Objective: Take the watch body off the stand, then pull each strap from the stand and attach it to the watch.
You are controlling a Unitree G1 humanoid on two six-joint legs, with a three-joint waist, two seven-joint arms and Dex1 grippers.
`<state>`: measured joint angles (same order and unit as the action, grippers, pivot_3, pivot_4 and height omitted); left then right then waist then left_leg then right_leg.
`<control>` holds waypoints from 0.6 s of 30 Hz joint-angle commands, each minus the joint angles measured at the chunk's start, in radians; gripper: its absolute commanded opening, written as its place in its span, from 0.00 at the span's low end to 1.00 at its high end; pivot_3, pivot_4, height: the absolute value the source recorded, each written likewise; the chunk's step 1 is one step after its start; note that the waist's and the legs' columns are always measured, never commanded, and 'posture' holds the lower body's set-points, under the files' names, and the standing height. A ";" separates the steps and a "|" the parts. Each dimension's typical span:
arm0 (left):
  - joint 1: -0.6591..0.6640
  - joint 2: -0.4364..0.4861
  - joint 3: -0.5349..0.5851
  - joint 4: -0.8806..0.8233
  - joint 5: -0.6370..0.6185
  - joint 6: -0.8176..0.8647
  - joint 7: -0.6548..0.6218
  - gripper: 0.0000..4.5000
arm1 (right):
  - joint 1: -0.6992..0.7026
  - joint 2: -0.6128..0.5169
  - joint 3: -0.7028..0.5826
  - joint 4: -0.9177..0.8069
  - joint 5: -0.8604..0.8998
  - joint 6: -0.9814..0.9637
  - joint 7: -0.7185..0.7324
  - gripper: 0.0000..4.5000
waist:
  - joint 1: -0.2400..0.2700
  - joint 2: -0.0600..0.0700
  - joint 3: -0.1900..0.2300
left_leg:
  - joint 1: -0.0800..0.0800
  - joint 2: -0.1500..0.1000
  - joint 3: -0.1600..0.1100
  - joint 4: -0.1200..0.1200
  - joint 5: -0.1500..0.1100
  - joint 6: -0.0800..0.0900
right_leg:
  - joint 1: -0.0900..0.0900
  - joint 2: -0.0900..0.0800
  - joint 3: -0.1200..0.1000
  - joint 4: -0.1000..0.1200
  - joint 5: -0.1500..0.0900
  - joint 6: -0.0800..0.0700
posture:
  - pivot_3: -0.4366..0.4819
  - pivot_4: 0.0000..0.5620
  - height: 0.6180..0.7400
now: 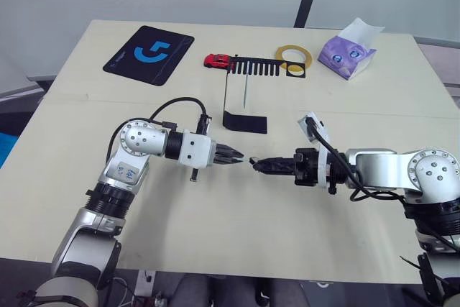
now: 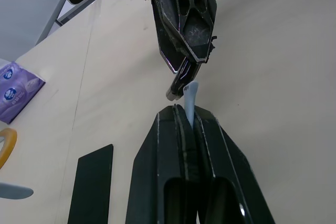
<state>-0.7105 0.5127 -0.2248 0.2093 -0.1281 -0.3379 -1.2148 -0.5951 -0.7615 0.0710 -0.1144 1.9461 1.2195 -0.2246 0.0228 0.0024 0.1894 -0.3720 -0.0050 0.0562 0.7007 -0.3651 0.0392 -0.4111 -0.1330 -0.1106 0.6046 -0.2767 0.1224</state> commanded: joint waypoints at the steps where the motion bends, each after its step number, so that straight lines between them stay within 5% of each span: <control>1: -0.014 -0.002 -0.001 -0.028 -0.001 0.002 0.008 0.00 | 0.004 -0.013 -0.008 -0.032 0.026 -0.014 0.017 0.33 | 0.000 0.000 0.000 | 0.000 0.000 0.000 0.000 0.000 0.000 | 0.000 0.000 0.000 0.000 0.000 0.000 | 0.48 0.27 0.98; 18: -0.014 -0.011 -0.001 -0.030 0.001 0.009 0.013 0.00 | 0.001 -0.006 -0.004 -0.026 0.026 -0.021 0.016 0.33 | 0.000 0.000 0.000 | 0.000 0.000 0.000 0.000 0.000 0.000 | 0.000 0.000 0.000 0.000 0.000 0.000 | 0.48 0.27 0.98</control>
<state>-0.7105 0.5072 -0.2250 0.2091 -0.1187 -0.3277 -1.2119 -0.5915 -0.7616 0.0728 -0.1143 1.9462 1.2155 -0.2176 0.0233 0.0024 0.1894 -0.3722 -0.0050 0.0562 0.7007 -0.3651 0.0392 -0.4111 -0.1333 -0.1110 0.6043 -0.2766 0.1222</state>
